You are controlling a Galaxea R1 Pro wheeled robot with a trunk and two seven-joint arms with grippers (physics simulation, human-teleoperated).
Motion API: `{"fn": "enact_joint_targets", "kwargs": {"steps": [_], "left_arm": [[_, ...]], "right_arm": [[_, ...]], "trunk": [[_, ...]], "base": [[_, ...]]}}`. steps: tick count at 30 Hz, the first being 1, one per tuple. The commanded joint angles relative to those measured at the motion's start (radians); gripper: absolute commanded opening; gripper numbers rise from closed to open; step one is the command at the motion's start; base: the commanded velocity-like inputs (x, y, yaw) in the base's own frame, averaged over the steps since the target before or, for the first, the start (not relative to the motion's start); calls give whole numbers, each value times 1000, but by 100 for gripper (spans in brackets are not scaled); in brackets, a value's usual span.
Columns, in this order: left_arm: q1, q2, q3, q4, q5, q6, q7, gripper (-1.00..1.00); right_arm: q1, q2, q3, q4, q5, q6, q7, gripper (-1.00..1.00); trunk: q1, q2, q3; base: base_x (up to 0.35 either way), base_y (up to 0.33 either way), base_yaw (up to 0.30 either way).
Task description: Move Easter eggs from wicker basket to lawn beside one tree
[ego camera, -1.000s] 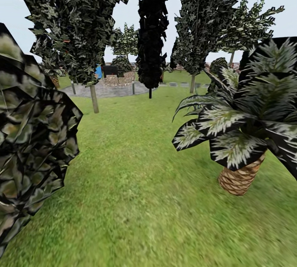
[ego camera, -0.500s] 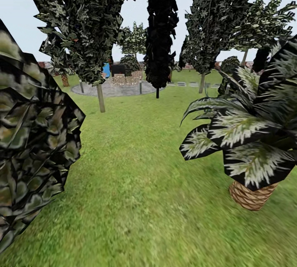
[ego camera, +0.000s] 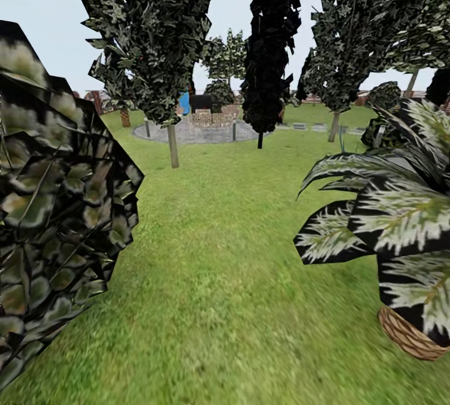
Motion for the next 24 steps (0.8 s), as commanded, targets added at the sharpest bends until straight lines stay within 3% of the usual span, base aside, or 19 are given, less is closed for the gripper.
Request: {"fn": "enact_joint_targets", "kwargs": {"steps": [1, 12, 24], "left_arm": [[-1, 0, 1, 1, 3, -2, 1, 100], [-1, 0, 0, 1, 3, -2, 0, 100], [-1, 0, 1, 1, 3, -14, 1, 100]], "right_arm": [[-1, 0, 2, 0, -10, -4, 4, 100], [-1, -2, 2, -1, -4, -6, 5, 100], [-1, -3, 3, 0, -4, -6, 5, 100]], "trunk": [[1, -2, -3], [1, -2, -5], [1, -2, -5]], "base": [[331, -103, 207], [331, -97, 37], [333, 35, 0]]}}
